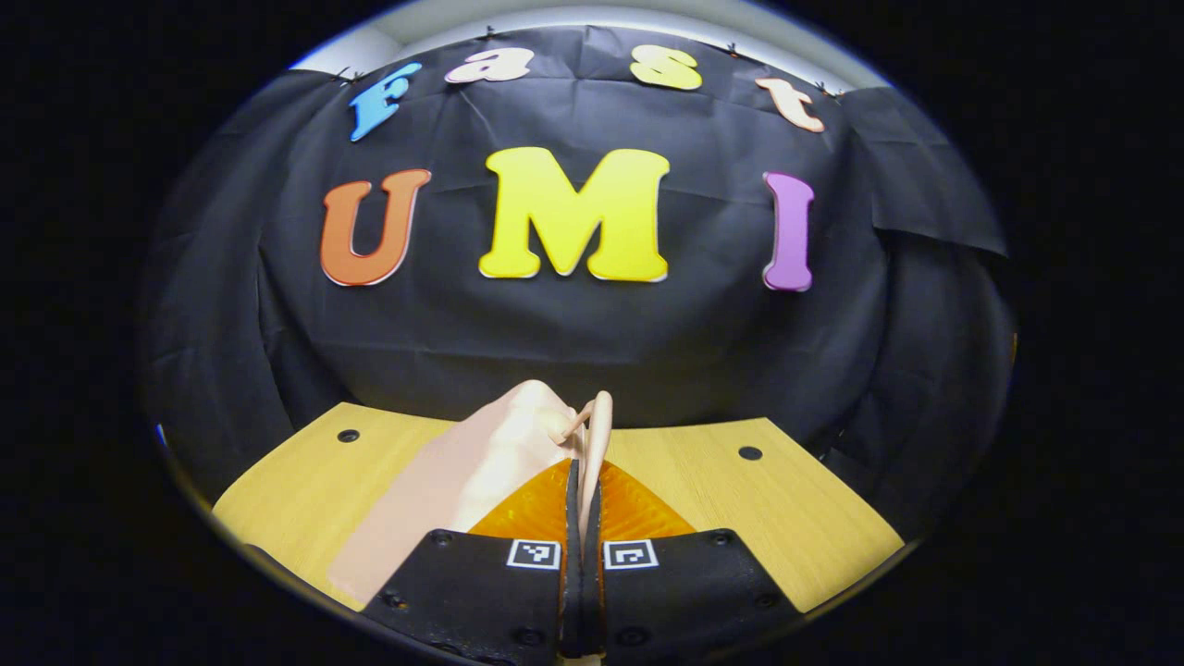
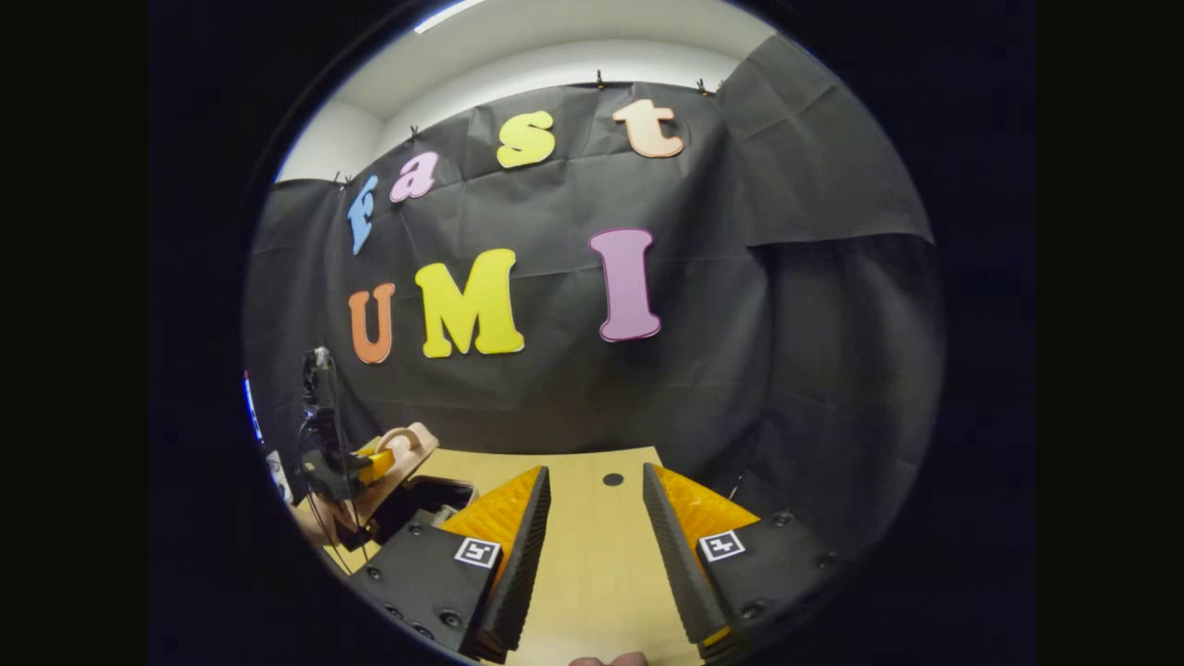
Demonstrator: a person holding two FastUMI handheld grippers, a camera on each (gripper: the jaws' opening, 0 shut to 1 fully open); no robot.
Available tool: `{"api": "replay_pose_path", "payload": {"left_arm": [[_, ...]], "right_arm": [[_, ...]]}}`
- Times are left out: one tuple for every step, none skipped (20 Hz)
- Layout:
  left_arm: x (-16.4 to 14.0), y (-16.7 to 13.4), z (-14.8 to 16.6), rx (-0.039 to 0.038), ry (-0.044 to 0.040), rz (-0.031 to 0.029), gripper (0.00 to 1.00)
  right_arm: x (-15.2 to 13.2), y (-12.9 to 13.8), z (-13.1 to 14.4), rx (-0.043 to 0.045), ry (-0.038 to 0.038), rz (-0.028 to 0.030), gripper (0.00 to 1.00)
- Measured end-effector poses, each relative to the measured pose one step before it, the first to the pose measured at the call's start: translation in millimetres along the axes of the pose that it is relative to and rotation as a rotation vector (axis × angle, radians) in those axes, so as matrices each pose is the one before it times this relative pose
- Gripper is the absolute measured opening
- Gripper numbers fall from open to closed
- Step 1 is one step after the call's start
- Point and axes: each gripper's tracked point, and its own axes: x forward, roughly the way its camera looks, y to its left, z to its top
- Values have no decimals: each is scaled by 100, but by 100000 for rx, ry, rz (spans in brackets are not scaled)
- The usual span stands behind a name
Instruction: First open the suitcase, pack the skin care products into it, and then close the suitcase.
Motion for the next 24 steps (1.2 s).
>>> {"api": "replay_pose_path", "payload": {"left_arm": [[440,-960,-1015,1429,1287,-1259,3],[352,-865,-1165,643,1619,-881,3],[625,-669,-1067,172,1441,-421,3],[475,-583,-905,446,1362,396,3],[388,-641,-761,2204,709,1140,3],[314,-655,-638,3436,531,896,3],[472,-579,-857,3390,1088,1048,3],[295,-555,-1080,3101,2539,1139,3],[477,-520,-1141,2558,2790,818,3],[351,-392,-1106,2058,2696,888,4],[441,-327,-768,1606,2024,666,4],[240,-202,-557,851,1160,927,4],[-99,-217,-156,778,359,932,4],[44,147,229,1562,-1069,1677,5],[77,-61,-109,943,-585,740,6],[92,-135,-133,1038,129,92,9],[22,-203,38,905,-499,-612,11],[-84,-294,-105,-295,498,-1048,16],[-47,-291,-65,-64,464,-694,18],[-62,-425,-133,-805,936,-1424,25],[-133,-610,-102,-1012,1056,-1917,29],[-316,-620,216,-481,-715,-2252,40],[-303,-406,220,-269,-658,-443,48],[-541,-486,111,-253,-980,-1148,70]], "right_arm": [[-151,-388,-169,-779,669,-1047,60],[-119,-356,-275,-630,859,-1142,60],[-167,-375,-242,-595,879,-1025,60],[-95,-425,-236,-578,882,-1165,60],[-120,-368,-148,-468,817,-964,60],[-61,-303,-250,-455,827,-943,60],[-50,-289,-72,-504,719,-747,60],[-30,-177,-290,-449,855,-534,60],[-5,-149,-123,-249,612,-313,60],[-18,-153,-65,-110,359,-322,60],[90,-158,-1,-21,308,-161,60],[103,-100,-101,19,322,-51,60],[88,-52,-106,84,467,169,60],[48,-54,-3,-24,84,176,60],[91,-14,-40,-14,214,330,60],[231,149,-247,-231,464,467,60],[45,72,-114,-35,379,568,60],[86,159,-44,-189,143,731,60],[126,70,13,-452,-96,649,60],[143,145,-13,-502,-49,718,60],[152,144,-43,-286,205,831,60],[223,143,-58,-61,193,891,60],[196,279,63,118,237,1320,60],[240,363,70,-411,-117,1373,60]]}}
